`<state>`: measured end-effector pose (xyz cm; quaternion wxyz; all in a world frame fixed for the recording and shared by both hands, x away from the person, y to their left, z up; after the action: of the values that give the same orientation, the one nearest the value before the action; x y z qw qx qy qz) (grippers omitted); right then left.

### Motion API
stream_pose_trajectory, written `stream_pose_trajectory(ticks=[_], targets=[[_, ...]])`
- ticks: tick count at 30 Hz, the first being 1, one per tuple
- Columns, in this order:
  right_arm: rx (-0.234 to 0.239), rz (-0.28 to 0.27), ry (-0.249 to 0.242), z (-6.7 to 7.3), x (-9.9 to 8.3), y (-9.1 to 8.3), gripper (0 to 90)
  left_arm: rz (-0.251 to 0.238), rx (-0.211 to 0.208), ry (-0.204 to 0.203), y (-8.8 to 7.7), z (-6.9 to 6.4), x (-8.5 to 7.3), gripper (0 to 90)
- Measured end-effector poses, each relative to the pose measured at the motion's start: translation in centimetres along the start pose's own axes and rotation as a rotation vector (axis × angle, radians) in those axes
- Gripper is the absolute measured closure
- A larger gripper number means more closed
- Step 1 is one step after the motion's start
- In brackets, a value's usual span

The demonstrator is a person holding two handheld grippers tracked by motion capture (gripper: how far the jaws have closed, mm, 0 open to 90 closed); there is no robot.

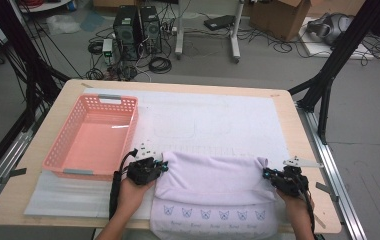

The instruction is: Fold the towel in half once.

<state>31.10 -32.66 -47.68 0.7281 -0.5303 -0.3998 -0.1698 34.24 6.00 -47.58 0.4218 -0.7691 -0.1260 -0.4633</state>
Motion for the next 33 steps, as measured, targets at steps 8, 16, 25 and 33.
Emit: stream_pose_trajectory(ticks=[8,16,25,33], targets=[[-0.016,-0.063,0.029,-1.9,3.5,0.8,85.6,-0.069,0.042,-0.027,0.9,1.6,4.6,86.2],[-0.072,-0.077,-0.026,-3.5,7.8,2.5,85.5,-0.092,0.081,-0.057,3.4,4.0,8.0,86.1],[-0.084,-0.064,-0.027,-4.7,10.3,5.8,85.4,-0.102,0.116,-0.120,5.1,6.5,8.1,86.1],[-0.089,-0.033,0.002,-5.0,10.3,7.9,81.3,-0.077,0.080,-0.092,5.7,6.6,7.4,83.8]])
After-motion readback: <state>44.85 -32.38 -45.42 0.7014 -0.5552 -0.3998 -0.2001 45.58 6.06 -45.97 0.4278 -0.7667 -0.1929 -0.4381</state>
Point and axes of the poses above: each handheld gripper's, and its own axes: y roughly forward along the jaws, x roughly out of its top, z roughly to its left, the point moved 6 cm from there along y, roughly forward along the jaws, and after that the axes turned 2 degrees about -x, right-handed, at the moved point
